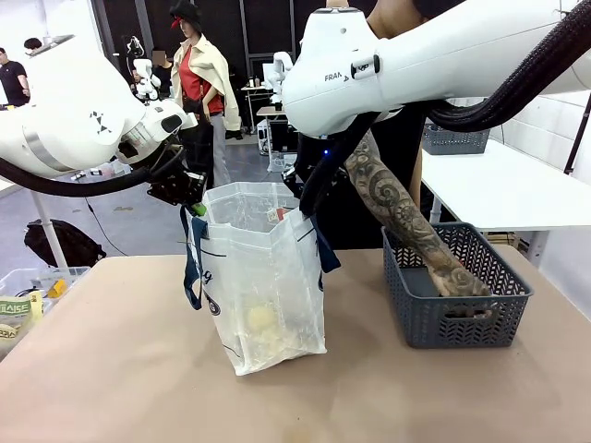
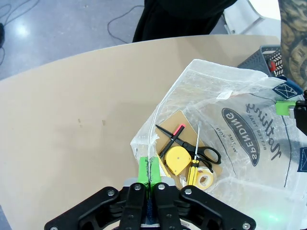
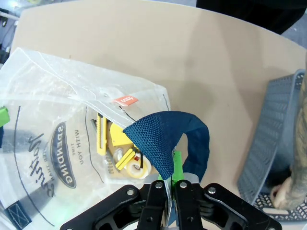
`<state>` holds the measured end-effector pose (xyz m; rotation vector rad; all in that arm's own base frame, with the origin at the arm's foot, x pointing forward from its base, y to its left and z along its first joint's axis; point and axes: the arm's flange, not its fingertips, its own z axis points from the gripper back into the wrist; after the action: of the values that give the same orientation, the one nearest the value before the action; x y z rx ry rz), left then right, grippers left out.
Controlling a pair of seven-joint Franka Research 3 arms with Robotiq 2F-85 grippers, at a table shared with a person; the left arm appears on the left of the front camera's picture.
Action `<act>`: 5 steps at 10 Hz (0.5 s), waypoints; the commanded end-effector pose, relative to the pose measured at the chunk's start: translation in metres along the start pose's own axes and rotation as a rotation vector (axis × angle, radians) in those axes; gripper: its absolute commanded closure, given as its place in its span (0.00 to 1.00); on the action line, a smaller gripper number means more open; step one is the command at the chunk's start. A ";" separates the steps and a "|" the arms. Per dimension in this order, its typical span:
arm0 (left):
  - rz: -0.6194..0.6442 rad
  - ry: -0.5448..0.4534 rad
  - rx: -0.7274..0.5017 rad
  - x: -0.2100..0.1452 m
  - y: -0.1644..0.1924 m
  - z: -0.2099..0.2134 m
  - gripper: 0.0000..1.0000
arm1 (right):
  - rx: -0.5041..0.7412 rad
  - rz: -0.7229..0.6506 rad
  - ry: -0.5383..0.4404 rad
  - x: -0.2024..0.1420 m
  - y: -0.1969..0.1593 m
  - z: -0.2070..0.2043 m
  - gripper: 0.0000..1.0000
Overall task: Transfer purchased items from the store into the shopping bag.
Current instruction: Move the Reusable shopping bag to the right side of the table.
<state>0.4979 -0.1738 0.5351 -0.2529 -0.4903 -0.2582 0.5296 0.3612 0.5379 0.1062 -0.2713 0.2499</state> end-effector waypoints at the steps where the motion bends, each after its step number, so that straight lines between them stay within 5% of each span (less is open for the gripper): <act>1: 0.016 -0.005 -0.009 -0.002 0.001 0.003 1.00 | 0.021 0.008 0.007 0.000 -0.002 0.002 1.00; 5: 0.016 -0.005 -0.009 -0.002 0.001 0.003 1.00 | 0.021 0.008 0.007 0.000 -0.002 0.002 1.00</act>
<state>0.4979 -0.1738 0.5351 -0.2529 -0.4903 -0.2582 0.5296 0.3612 0.5379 0.1062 -0.2713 0.2499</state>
